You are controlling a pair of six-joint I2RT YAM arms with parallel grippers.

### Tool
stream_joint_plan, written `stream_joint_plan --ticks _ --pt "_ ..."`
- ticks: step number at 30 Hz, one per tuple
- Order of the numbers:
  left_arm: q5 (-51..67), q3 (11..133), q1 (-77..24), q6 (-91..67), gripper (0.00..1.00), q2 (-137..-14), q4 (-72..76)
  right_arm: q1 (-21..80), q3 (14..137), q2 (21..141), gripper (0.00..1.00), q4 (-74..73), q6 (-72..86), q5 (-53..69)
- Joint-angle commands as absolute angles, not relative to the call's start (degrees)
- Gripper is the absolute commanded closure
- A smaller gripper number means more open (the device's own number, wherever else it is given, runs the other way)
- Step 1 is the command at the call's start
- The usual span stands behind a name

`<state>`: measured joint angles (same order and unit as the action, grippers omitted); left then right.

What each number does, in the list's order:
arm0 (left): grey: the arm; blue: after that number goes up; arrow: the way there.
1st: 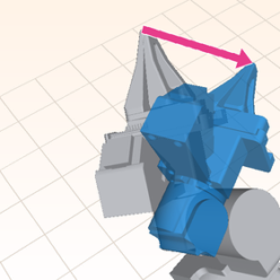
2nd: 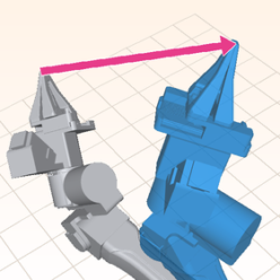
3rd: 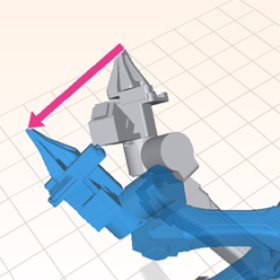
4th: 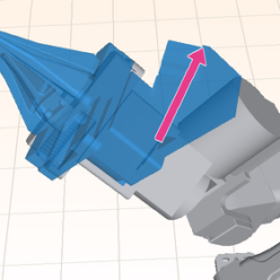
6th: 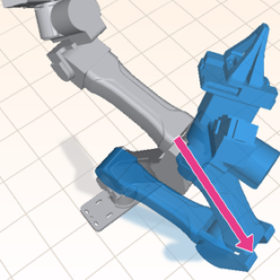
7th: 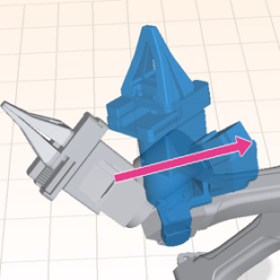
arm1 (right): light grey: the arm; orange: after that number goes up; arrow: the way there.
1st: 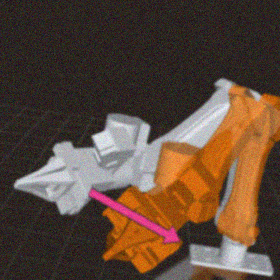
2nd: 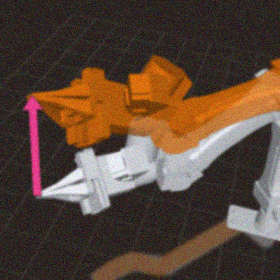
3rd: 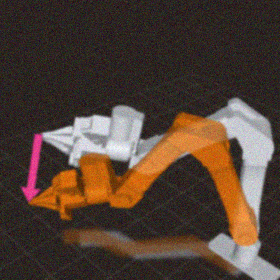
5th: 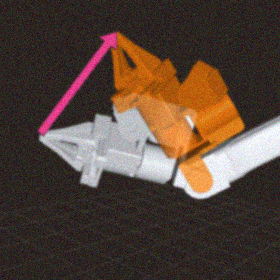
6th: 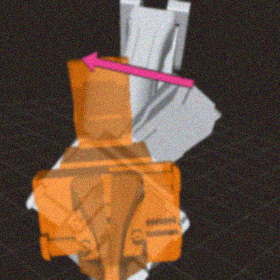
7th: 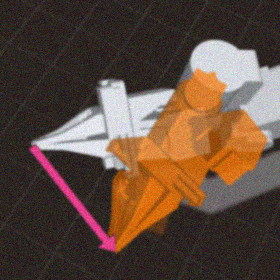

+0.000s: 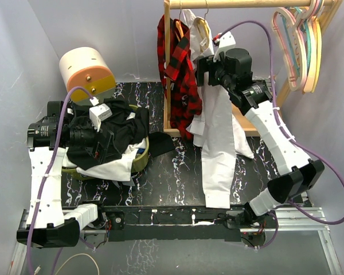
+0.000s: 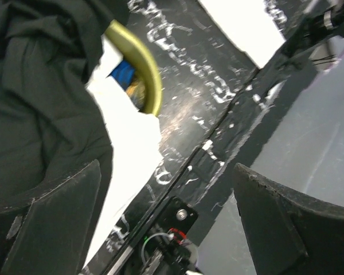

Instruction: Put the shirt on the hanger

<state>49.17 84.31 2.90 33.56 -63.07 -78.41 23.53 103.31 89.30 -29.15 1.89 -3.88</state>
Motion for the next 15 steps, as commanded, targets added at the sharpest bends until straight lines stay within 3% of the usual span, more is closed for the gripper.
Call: stream_joint_plan --ticks 1,3,15 --pt "37.8 84.6 3.1 35.5 0.03 -59.9 -79.1 23.0 99.3 81.3 0.07 -31.0 1.7 -6.9" --pt "34.8 85.3 3.1 34.7 0.03 -58.0 -77.0 22.9 97.4 78.1 0.02 -30.9 2.1 -8.5" --pt "14.9 83.8 3.2 6.9 0.03 -54.3 -65.4 22.9 87.0 62.5 0.02 -36.1 9.4 -20.3"
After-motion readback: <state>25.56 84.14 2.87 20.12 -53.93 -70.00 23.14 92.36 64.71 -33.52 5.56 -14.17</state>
